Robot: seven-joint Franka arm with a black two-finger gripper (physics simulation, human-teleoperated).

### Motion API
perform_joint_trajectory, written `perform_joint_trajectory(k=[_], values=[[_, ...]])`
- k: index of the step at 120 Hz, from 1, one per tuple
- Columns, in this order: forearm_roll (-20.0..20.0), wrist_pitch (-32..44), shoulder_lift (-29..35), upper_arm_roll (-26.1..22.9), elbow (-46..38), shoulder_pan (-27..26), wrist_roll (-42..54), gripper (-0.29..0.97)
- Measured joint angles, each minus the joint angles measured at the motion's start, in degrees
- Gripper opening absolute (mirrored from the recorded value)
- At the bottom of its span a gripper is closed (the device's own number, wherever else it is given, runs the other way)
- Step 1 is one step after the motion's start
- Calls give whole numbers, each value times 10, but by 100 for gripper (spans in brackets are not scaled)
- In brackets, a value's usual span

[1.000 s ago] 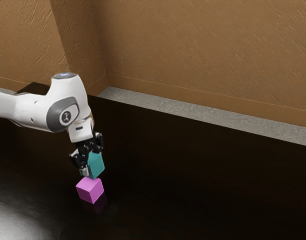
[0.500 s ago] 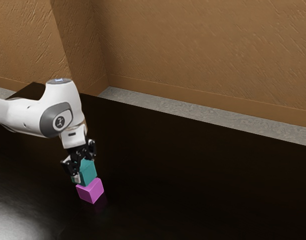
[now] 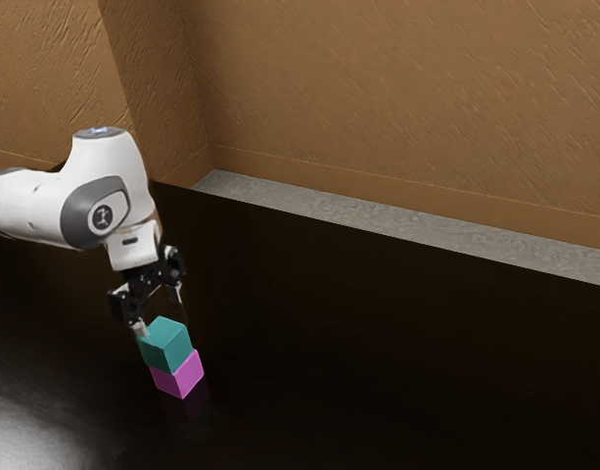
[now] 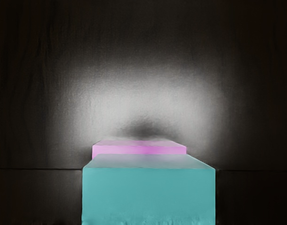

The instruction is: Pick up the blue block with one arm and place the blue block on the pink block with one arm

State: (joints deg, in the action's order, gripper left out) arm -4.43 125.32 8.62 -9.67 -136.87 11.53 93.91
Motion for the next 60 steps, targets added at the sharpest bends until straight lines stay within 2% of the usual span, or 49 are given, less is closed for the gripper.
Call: perform_joint_trajectory(k=[15,24,41,60], values=[[-23,-68,52,-1,30,-1,0,65],[-26,-104,58,-1,104,-3,-15,66],[28,-225,20,9,326,-10,-134,67],[52,-307,-13,19,407,-5,-302,68]])
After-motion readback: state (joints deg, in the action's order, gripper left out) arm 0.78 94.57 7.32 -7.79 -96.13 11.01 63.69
